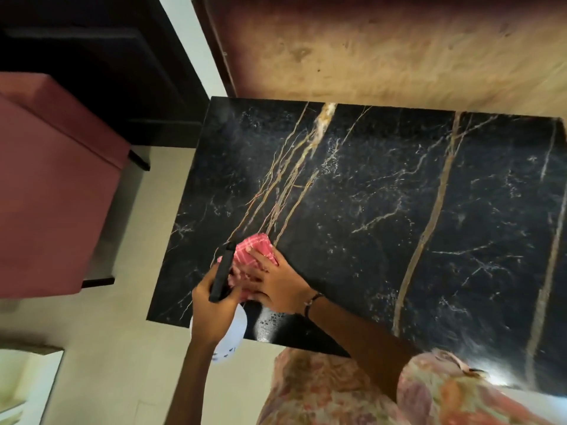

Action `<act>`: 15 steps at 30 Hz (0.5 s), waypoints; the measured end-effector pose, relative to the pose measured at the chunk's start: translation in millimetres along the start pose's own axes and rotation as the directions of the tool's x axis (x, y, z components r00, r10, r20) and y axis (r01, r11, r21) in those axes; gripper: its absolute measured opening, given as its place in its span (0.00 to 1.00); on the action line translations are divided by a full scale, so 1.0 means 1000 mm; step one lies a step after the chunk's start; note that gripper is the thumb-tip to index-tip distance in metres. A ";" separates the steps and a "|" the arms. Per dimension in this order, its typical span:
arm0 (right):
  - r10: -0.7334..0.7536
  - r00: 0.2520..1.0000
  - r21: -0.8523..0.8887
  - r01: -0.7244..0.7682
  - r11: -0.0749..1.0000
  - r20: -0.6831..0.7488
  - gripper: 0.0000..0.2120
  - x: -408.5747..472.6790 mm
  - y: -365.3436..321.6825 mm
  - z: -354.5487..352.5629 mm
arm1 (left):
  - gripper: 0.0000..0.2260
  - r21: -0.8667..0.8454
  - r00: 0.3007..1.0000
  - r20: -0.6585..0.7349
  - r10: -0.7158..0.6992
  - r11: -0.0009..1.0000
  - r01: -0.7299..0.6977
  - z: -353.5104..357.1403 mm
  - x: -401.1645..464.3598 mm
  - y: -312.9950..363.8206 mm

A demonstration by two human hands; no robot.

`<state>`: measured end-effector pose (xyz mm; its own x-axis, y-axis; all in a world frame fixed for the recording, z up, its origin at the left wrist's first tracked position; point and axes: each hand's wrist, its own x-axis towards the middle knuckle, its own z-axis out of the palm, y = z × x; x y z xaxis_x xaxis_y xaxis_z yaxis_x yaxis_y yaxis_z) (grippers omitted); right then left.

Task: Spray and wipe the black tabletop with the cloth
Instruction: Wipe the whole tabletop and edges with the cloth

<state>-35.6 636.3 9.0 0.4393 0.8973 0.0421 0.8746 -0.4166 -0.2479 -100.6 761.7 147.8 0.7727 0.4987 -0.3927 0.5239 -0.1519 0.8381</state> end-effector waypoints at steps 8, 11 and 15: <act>0.501 0.865 -0.085 -0.498 0.863 0.020 0.21 -0.132 0.076 -0.032 | 0.15 0.000 0.989 0.141 0.033 0.999 -0.034 0.019 -0.021 -0.004; 0.738 0.675 -0.043 -0.737 0.675 -0.005 0.24 -0.187 0.085 -0.044 | 0.16 0.014 0.985 0.164 0.052 0.998 -0.056 0.029 -0.031 -0.004; 0.821 0.563 0.015 -0.824 0.566 -0.095 0.25 -0.222 0.044 -0.030 | 0.14 0.026 0.983 0.168 0.079 0.996 -0.084 0.037 -0.048 -0.001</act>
<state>-88.0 414.7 17.9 0.9849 0.1492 -0.0882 0.1304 -0.9732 -0.1896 -124.9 705.7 152.2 0.8608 0.3348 -0.3834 0.4659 -0.2151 0.8583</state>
